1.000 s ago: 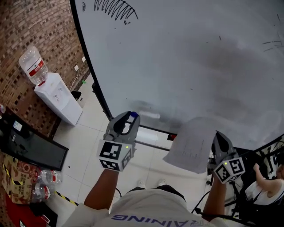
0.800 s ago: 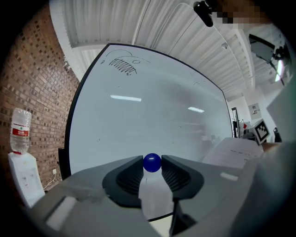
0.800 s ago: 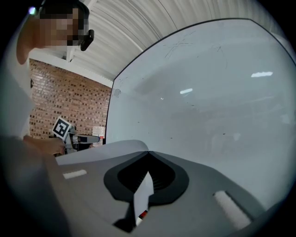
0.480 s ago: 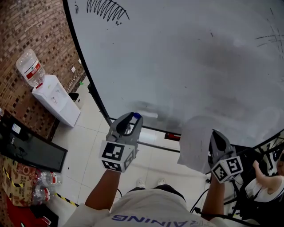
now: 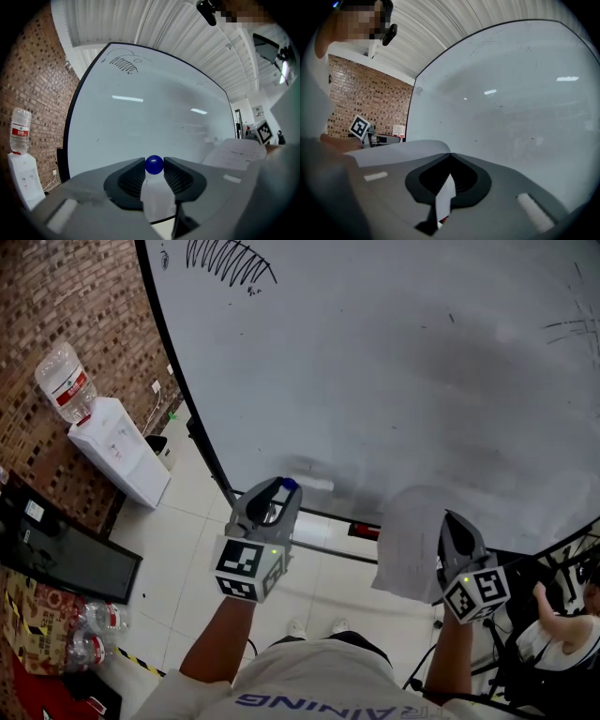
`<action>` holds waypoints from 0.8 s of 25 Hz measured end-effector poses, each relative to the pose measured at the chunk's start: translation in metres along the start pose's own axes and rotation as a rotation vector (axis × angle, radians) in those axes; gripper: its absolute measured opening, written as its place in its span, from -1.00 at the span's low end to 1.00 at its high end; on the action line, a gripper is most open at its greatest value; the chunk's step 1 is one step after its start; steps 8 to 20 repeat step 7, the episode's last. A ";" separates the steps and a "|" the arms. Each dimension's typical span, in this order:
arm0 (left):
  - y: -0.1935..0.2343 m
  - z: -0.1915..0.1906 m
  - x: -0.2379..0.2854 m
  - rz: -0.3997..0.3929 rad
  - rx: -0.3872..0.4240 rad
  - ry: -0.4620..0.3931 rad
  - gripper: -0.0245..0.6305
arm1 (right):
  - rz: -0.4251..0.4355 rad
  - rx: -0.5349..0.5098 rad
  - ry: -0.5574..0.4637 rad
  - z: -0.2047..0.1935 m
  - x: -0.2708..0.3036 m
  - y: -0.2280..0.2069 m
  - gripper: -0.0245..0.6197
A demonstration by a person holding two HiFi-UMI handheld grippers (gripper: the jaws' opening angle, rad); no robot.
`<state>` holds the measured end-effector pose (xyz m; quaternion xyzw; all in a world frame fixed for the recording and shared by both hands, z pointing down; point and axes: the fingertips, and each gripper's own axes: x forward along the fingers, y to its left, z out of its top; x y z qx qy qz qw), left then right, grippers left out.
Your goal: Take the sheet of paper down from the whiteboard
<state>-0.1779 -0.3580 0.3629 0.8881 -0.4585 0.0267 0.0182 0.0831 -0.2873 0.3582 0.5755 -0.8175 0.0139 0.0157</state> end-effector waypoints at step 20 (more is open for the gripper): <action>0.002 -0.002 0.004 0.002 0.011 -0.002 -0.52 | 0.004 0.002 0.000 0.000 0.004 0.000 -0.90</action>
